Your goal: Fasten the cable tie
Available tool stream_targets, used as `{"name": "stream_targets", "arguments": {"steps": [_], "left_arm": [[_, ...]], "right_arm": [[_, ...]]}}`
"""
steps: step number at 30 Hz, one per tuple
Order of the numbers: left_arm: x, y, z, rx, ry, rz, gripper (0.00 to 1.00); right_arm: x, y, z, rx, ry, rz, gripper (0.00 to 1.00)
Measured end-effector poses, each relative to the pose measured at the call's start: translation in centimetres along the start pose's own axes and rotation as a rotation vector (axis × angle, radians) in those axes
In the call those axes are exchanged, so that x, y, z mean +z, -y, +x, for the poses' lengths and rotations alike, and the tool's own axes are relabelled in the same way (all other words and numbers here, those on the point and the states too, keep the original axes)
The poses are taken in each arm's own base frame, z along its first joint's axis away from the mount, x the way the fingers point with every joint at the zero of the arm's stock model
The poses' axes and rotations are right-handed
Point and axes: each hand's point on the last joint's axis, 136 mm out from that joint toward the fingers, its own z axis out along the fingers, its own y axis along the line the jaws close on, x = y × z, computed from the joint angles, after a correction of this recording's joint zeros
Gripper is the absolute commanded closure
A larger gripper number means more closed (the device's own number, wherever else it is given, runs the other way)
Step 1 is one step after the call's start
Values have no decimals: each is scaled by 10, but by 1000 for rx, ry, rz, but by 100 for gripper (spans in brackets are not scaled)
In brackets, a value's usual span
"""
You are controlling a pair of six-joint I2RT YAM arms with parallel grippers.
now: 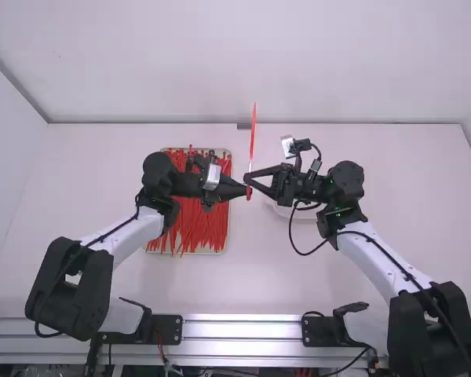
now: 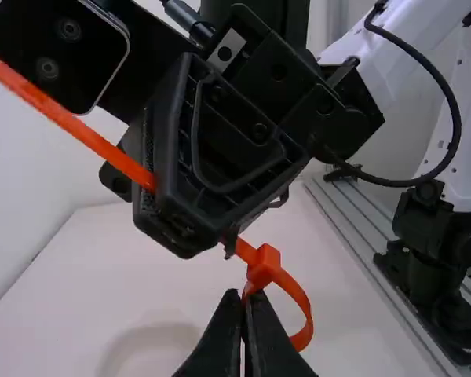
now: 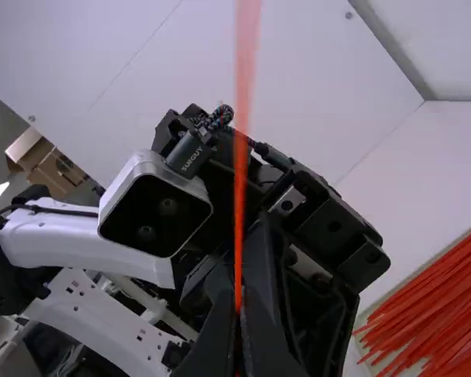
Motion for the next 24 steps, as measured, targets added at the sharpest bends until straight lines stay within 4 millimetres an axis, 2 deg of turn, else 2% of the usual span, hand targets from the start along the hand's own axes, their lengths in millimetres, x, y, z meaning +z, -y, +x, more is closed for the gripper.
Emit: {"name": "stream_targets", "arguments": {"steps": [1, 2, 3, 12, 15, 18, 19, 24], "left_arm": [[0, -1, 0, 0, 0, -3, 72], [0, -1, 0, -6, 0, -8, 10], [0, -3, 0, -18, 1, -18, 1], [-5, -20, -4, -113, 5, -95, 1], [-15, -32, 0, -183, -10, -140, 1], [-30, -49, 8, -278, -33, -212, 1], [-32, -51, 9, -290, -36, -218, 1], [-45, -59, 23, -371, -73, -266, 1]], "right_arm": [[0, 0, 1, -2, -3, -2, 100], [0, -1, 0, -7, -3, -4, 100], [-1, -1, 0, -9, -4, -4, 100], [-15, 5, -10, -38, 23, 22, 100], [-24, 11, -19, -51, 47, 51, 100], [-40, 28, -29, -42, 82, 123, 100], [-43, 32, -29, -34, 87, 136, 100], [-74, 74, -29, 41, 136, 307, 100]]}}
